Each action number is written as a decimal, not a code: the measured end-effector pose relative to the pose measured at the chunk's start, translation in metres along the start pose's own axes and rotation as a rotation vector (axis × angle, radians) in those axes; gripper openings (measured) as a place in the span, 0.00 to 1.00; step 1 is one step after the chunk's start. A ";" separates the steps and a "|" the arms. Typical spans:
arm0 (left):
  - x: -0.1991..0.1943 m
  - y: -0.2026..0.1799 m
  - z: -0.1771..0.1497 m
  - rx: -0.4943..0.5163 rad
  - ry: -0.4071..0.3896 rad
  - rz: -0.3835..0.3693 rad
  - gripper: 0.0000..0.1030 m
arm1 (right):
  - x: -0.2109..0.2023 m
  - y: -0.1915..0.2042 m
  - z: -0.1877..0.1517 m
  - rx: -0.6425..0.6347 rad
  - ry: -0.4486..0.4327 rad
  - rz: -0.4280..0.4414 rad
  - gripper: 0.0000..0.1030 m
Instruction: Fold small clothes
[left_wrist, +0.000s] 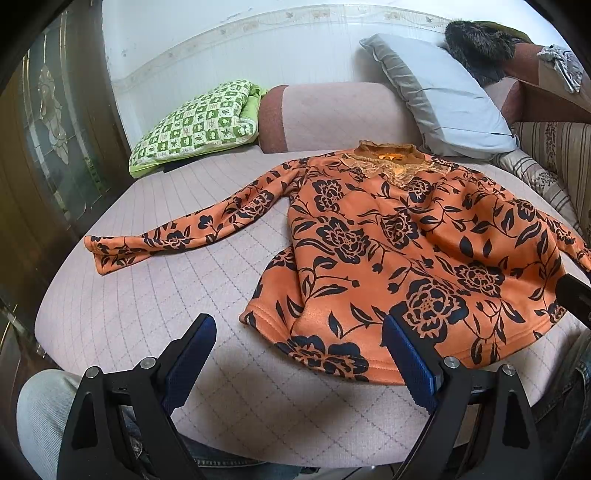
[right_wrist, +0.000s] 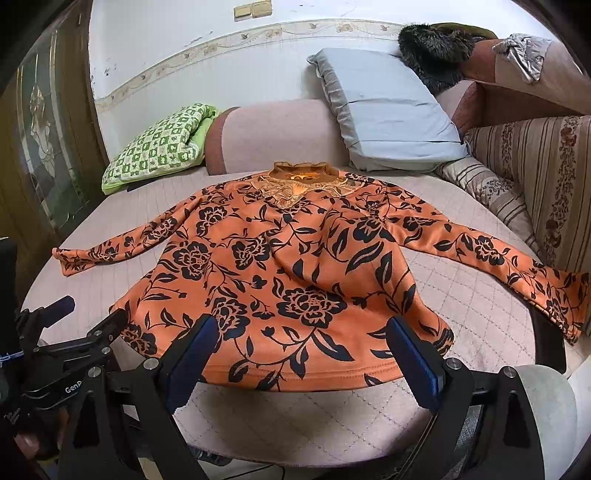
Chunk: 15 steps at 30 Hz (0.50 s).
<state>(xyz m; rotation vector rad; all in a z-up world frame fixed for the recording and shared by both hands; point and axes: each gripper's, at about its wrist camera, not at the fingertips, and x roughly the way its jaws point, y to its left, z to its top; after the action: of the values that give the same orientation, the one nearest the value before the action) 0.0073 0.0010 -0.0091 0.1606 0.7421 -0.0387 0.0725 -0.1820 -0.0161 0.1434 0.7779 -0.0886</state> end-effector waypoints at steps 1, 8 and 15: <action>0.000 0.000 0.000 0.000 0.000 0.001 0.90 | 0.000 0.000 0.000 0.000 0.000 -0.001 0.91; -0.001 0.000 0.000 0.000 -0.004 -0.001 0.90 | -0.002 -0.002 0.002 0.005 -0.009 -0.003 0.91; -0.004 0.004 0.002 -0.013 -0.009 -0.006 0.90 | -0.002 -0.003 0.002 0.004 -0.008 -0.004 0.91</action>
<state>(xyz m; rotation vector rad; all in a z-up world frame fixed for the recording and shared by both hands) 0.0059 0.0045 -0.0046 0.1461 0.7339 -0.0399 0.0714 -0.1852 -0.0136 0.1448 0.7698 -0.0942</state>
